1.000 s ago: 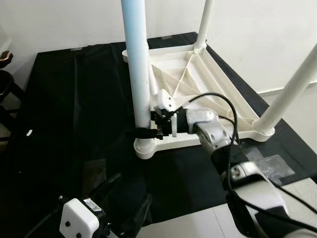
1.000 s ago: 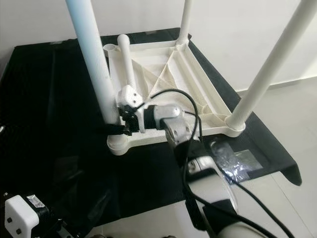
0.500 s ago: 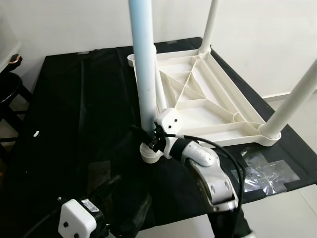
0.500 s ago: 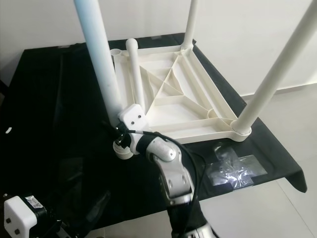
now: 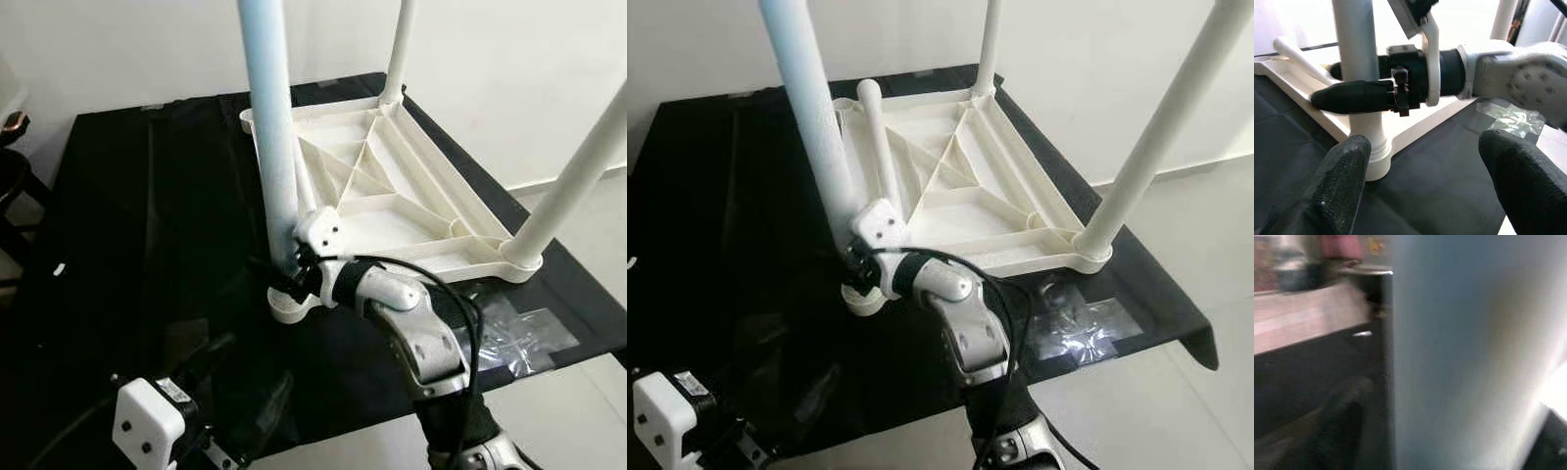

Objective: Building children table

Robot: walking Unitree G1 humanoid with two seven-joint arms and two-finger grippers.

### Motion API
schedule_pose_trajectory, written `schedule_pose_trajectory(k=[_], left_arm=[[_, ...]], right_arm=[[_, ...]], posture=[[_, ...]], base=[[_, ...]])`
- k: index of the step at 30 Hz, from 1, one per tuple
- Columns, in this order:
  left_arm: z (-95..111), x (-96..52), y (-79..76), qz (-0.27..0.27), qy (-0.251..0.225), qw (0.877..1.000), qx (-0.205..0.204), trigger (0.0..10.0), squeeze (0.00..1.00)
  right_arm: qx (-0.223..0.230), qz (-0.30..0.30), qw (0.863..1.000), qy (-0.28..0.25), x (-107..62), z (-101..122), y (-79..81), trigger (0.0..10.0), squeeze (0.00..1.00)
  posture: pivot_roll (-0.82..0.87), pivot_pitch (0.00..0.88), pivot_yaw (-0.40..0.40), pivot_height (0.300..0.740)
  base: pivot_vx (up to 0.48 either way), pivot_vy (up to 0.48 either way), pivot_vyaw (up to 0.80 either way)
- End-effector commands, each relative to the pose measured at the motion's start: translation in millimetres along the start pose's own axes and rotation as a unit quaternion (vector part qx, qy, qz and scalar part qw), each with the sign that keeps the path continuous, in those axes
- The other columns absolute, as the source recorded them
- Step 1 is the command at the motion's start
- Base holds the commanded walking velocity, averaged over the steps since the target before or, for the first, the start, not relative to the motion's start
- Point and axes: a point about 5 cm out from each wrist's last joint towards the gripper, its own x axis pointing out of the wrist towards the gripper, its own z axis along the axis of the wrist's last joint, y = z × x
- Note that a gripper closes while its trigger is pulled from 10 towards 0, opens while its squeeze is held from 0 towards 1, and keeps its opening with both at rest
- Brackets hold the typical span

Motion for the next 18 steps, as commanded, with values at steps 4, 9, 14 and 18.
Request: schedule_pose_trajectory(k=[4, 9, 14, 18], left_arm=[[-2, -1.5, 3.7, 0.005, 0.015, 1.0, 0.005, 10.0, 0.0], [-1, -1.4, 4.2, 0.006, 0.015, 1.0, 0.007, 10.0, 0.0], [1, -2.7, 3.7, 0.01, 0.015, 1.0, 0.007, 10.0, 0.0], [2, -3.2, 3.8, 0.013, 0.016, 1.0, 0.008, 10.0, 0.0]], right_arm=[[-0.035, 0.13, 0.991, -0.025, 0.2, 14, -18.7, 10.0, 0.89], [-0.061, 0.194, 0.979, -0.014, 0.0, 13, -25.8, 10.0, 0.0], [-0.045, 0.271, 0.961, -0.019, 12.0, 27, -31.4, 10.0, 0.0], [-0.043, 0.3, 0.953, -0.023, 19.4, 33, -31.6, 10.0, 0.0]], posture=[[0.12, 0.162, -0.009, 0.74], [0.12, 0.165, -0.009, 0.74], [0.14, 0.177, -0.009, 0.74], [0.15, 0.18, -0.014, 0.74]], base=[[0.0, 0.0, 0.0], [0.0, 0.0, 0.0], [0.0, 0.0, 0.0], [0.0, 0.0, 0.0]])
